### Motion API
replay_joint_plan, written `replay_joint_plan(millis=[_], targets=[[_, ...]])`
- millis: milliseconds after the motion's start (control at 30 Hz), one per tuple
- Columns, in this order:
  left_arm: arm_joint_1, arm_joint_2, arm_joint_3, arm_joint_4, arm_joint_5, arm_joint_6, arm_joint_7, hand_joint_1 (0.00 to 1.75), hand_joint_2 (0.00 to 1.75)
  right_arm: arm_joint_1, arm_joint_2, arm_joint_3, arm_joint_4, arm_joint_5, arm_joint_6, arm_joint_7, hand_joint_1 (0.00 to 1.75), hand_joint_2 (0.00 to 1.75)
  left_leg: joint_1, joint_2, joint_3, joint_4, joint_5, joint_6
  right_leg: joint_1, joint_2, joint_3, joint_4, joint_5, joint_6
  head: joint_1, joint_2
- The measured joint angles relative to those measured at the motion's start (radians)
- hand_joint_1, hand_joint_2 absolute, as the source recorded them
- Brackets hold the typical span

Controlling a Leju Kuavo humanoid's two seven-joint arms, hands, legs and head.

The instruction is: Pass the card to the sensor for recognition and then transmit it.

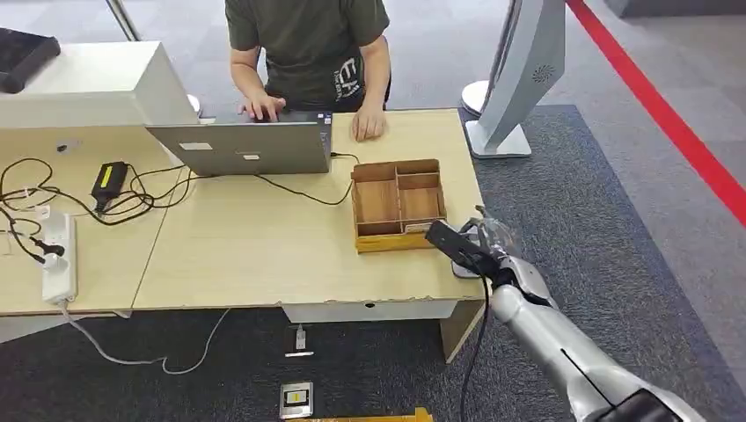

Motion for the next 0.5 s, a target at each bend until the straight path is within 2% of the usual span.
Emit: replay_joint_plan(millis=[267, 500], targets=[[0.004, 0.000, 0.011, 0.000, 0.007, 0.007, 0.000, 0.00, 0.00, -0.039, -0.021, -0.001, 0.008, 0.031, 0.019, 0.047, 1.75, 1.75, 0.000, 0.000, 0.000, 0.000, 0.000, 0.000, 0.000, 0.000, 0.000, 0.000, 0.000, 0.000, 0.000, 0.000], [0.004, 0.000, 0.011, 0.000, -0.006, 0.000, 0.004, 0.00, 0.00, -0.008, -0.024, -0.003, 0.006, 0.013, 0.016, 0.030, 1.75, 1.75, 0.000, 0.000, 0.000, 0.000, 0.000, 0.000, 0.000, 0.000, 0.000, 0.000, 0.000, 0.000, 0.000, 0.000]])
